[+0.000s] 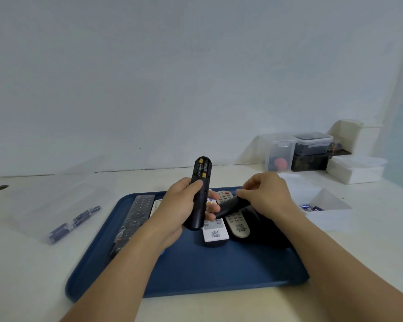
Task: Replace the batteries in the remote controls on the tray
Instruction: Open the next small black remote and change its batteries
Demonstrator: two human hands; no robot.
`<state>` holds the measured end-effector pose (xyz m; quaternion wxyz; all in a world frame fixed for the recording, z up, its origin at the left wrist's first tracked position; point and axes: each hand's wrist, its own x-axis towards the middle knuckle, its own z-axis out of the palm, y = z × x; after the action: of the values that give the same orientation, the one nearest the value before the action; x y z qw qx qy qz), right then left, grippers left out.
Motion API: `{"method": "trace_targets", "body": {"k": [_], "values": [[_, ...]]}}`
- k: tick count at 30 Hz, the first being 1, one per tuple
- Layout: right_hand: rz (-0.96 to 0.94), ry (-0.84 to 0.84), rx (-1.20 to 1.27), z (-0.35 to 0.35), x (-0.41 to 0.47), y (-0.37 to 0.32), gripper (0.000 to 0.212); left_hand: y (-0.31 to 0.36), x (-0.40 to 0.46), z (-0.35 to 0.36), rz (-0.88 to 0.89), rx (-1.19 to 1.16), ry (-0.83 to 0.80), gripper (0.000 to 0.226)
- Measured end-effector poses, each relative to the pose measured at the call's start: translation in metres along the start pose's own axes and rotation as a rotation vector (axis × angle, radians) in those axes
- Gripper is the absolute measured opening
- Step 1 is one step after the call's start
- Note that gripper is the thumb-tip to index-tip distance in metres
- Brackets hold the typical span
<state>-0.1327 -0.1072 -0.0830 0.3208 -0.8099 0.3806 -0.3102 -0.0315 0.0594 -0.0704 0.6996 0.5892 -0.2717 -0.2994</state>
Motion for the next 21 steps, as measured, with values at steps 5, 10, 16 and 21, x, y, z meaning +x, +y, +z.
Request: {"method": "trace_targets", "body": {"k": [5,10,16,21], "values": [[-0.124,-0.021,-0.227,0.001,0.000,0.001,0.018,0.002,-0.003,0.000,0.028,0.068,-0.040,0.018],[-0.444,0.172,0.325,-0.008,-0.020,-0.026,0.013,0.000,-0.005,0.002,0.081,0.139,-0.064,0.023],[-0.557,0.131,0.439,0.003,-0.037,-0.037,0.016,-0.003,-0.008,0.007,0.159,0.260,-0.085,0.018],[-0.541,0.146,0.422,0.006,-0.039,-0.038,0.016,-0.009,-0.008,0.012,0.234,0.341,-0.018,0.020]]}}
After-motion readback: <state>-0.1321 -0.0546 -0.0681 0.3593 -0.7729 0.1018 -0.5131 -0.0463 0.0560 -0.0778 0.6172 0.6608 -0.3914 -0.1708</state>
